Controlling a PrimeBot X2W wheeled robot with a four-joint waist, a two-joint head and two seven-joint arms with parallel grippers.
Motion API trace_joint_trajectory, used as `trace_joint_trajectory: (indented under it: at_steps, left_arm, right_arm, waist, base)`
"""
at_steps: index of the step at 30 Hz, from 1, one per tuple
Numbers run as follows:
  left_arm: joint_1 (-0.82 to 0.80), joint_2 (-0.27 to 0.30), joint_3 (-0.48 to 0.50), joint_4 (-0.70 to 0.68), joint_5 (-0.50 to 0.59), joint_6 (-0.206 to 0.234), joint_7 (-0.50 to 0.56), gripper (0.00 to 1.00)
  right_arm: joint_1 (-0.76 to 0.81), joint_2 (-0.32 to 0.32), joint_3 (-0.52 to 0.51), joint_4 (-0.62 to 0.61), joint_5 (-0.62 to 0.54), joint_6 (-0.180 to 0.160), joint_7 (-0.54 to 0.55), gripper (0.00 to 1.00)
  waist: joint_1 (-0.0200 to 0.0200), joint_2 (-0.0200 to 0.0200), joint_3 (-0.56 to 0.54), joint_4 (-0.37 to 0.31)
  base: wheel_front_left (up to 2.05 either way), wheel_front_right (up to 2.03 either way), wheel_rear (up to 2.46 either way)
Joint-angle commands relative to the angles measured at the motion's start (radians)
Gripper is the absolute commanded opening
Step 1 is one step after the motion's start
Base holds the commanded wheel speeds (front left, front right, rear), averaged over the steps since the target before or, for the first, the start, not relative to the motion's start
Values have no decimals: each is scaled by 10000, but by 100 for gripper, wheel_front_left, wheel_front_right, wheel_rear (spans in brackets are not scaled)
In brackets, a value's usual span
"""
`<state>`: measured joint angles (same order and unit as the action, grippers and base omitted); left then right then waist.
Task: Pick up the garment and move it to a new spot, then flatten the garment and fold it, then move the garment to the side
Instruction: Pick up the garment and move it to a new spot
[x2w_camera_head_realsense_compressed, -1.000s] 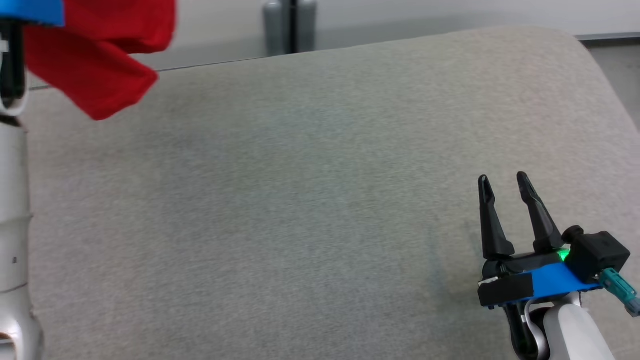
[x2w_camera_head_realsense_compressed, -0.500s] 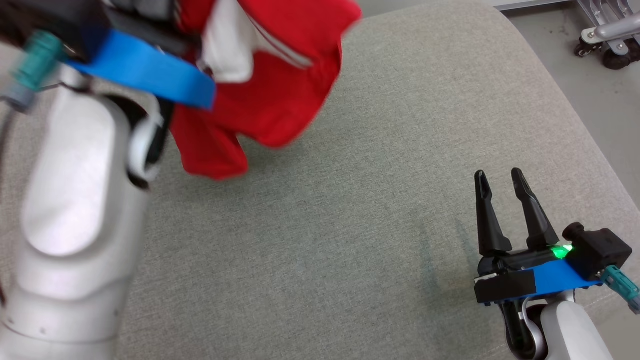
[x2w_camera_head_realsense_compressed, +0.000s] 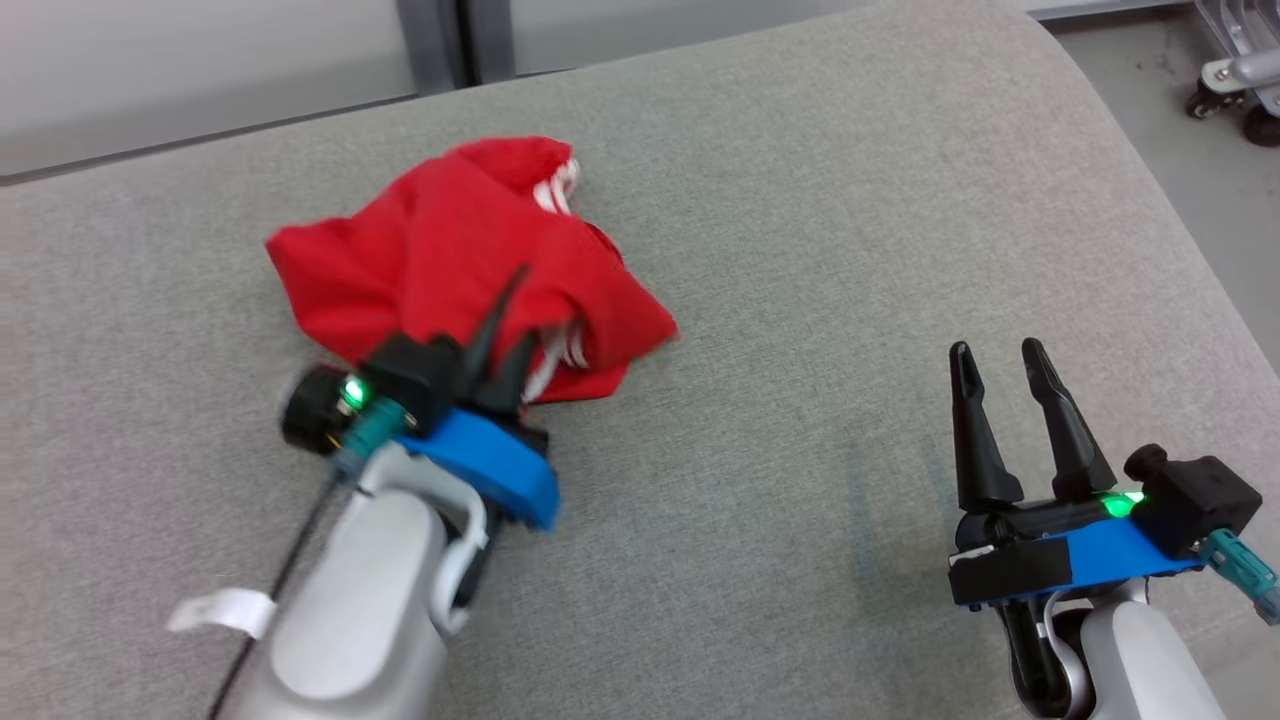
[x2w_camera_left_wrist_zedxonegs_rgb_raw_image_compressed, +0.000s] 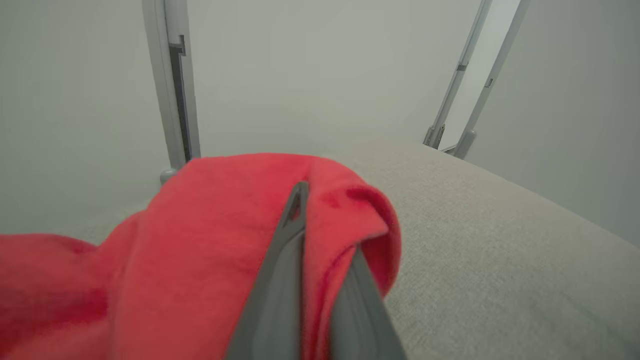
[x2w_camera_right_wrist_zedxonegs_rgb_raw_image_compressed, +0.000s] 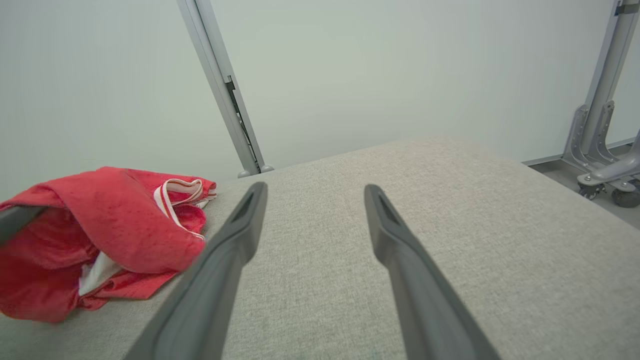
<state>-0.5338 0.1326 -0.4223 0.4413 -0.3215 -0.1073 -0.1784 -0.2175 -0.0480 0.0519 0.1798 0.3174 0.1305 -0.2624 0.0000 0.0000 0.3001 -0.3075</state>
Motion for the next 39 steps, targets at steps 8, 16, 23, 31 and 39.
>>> trace_joint_trajectory:
  at_steps: [8, 16, 23, 31, 39]
  left_arm:
    - [761, -576, -1421, 928, -123, -182, -373, 100]
    - [711, -650, -1285, 209, -121, 59, -821, 100]
    - [1361, -95, -91, -858, -252, 663, -874, 100]
    - [2591, 510, 1717, -2068, -36, 1115, -878, 100]
    - [3668, 547, 3077, -2638, 256, 1338, -880, 100]
  right_arm:
    - [183, -43, -47, 333, -264, 5, -35, 100]
    - [465, -45, -237, 636, -633, 5, -35, 100]
    - [723, -45, -366, 774, -781, 5, -37, 100]
    - [835, -45, -454, 864, -924, 5, -36, 100]
    - [936, -45, -485, 976, -1039, 5, -36, 100]
  waist:
    - [0, 0, -518, 469]
    - [0, 0, -1312, 1084]
    - [0, 0, -1816, 1610]
    - [0, 0, -2003, 2119]
    - [0, 0, -2218, 2494]
  base:
    - [0, 0, 0]
    - [0, 0, 0]
    - [0, 0, 0]
    - [0, 0, 0]
    - [0, 0, 0]
